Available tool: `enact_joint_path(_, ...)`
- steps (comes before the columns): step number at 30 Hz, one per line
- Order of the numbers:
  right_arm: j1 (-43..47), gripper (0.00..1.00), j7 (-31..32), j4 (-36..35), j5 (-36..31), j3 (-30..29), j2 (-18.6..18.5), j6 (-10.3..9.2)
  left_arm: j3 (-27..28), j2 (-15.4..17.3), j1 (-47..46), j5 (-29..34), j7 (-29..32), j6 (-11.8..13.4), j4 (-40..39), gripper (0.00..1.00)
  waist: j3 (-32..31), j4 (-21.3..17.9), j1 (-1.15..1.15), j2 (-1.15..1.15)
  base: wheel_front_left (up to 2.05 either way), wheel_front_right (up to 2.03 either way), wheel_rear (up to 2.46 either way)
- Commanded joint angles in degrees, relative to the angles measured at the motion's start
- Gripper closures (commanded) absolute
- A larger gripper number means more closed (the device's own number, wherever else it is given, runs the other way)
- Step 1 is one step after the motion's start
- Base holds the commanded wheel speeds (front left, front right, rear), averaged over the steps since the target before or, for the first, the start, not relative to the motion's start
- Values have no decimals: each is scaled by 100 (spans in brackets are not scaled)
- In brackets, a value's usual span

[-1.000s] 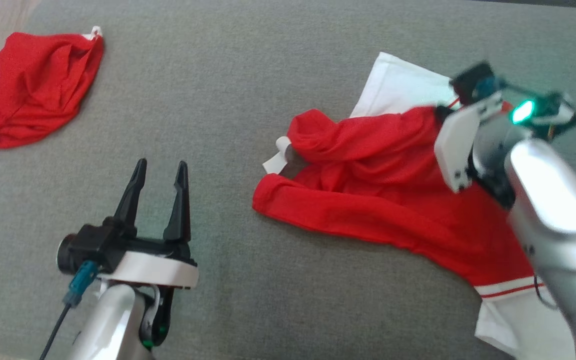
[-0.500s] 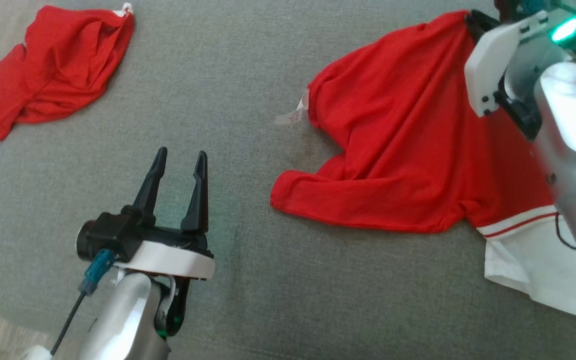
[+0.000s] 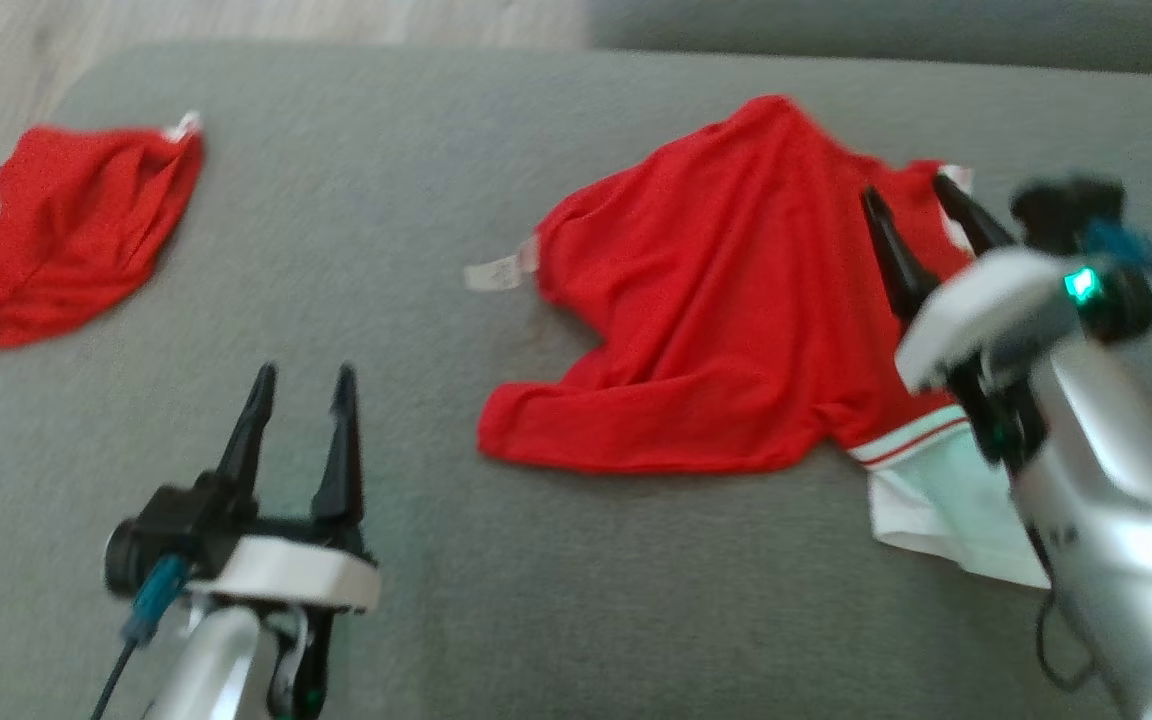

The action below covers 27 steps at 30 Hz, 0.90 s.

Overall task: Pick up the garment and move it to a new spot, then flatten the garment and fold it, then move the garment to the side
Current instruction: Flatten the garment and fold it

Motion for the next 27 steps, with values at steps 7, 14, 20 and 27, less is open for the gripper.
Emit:
enact_joint_path(7,1608,0,-666,-1511,-221,-655,-121,40,549,308,462,-52,-62,210,-189,0,-894,-976,1,0,0,0,0)
enact_joint_path(14,2992,0,-362,-3063,-911,-1458,161,40,713,448,1030,70,-62,389,-411,0,-1185,-1361,1,0,0,0,0)
enact_joint_path(20,3561,0,14,-3771,-1116,-1824,392,40,751,407,1224,143,-62,415,-530,0,-1238,-1353,1,0,0,0,0)
enact_joint_path(27,3776,0,280,-4060,-1182,-1893,521,40,769,382,1312,89,-57,433,-507,0,-1234,-1298,1,0,0,0,0)
